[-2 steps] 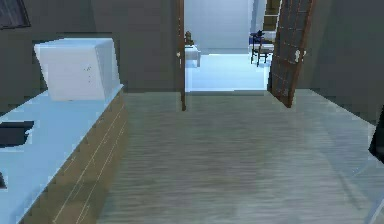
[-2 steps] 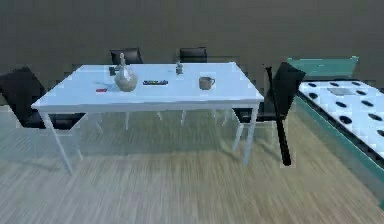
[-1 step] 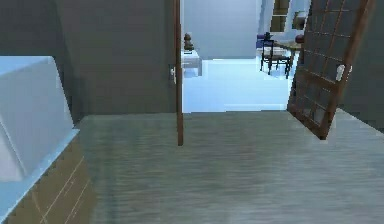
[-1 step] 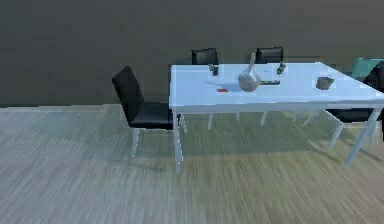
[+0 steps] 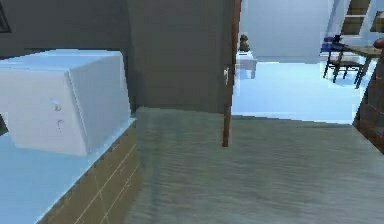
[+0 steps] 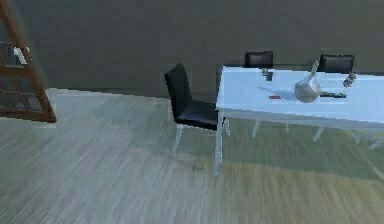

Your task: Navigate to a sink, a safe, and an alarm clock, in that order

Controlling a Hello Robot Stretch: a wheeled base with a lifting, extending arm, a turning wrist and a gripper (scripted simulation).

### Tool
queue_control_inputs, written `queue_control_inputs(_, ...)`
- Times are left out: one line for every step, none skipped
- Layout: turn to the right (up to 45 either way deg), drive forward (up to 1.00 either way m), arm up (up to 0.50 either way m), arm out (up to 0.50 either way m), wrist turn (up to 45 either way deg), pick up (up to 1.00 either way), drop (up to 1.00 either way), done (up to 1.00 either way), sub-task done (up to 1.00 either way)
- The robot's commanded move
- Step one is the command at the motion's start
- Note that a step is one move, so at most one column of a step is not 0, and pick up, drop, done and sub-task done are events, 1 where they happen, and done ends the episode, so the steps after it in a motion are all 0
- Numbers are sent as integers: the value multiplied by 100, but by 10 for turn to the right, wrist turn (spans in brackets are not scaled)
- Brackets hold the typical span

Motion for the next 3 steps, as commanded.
queue_control_inputs(0,20,0,0,0,0,0,0,0)
queue_control_inputs(-330,0,0,0,0,0,0,0,0)
queue_control_inputs(0,0,0,0,0,0,0,0,100)
